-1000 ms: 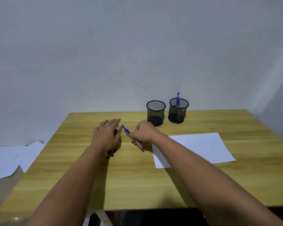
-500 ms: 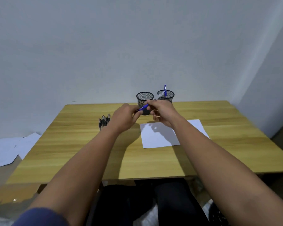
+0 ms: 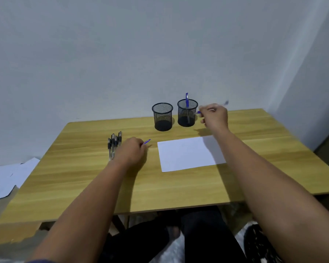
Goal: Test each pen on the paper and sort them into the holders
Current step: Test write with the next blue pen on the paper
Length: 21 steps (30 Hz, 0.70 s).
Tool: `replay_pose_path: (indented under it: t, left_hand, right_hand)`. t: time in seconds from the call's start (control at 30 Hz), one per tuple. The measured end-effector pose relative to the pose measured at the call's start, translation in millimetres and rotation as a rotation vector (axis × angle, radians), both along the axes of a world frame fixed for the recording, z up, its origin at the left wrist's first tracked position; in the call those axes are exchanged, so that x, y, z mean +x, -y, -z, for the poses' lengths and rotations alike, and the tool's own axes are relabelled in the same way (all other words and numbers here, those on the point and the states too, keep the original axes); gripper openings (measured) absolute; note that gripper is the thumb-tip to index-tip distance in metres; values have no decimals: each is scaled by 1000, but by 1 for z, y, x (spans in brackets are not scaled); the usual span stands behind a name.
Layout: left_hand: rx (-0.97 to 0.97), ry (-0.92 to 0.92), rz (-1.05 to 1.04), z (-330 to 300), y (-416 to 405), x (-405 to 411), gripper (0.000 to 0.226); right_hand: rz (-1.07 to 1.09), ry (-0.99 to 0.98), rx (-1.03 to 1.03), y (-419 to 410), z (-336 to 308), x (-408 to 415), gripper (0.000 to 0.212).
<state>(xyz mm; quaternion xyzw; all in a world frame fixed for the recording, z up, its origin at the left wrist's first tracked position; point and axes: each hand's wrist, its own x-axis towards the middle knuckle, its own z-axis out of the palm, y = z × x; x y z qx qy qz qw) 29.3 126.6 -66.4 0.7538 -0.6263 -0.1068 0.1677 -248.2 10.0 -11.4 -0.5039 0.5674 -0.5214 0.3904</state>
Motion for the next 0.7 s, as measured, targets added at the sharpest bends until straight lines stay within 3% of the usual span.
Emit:
replay_pose_path:
  t: [0.1,0.17,0.3,0.43,0.5,0.7]
  left_hand:
    - [-33,271,-65,14,13,5,32]
    - [-27,395,-97,21,19,2,31]
    - [-39,427,-135,24,25,-6,36]
    - [-234,360,117,28,22,-20,46]
    - [-217,317,249,33,18,-27,46]
    - [-218,248,265,48,11,-33,62]
  right_hand:
    - [-103,-226,-162,-14,33,7,16]
    - [-148,-494,-260,-25,59,6,19]
    - [-257,-913,-163,-43,89,13,25]
    - [-290,-960,-59,-41,101,15,28]
    - [-302,-952,-67,-39,103,13,28]
    - [-325,-902,-88,-40,104,6,31]
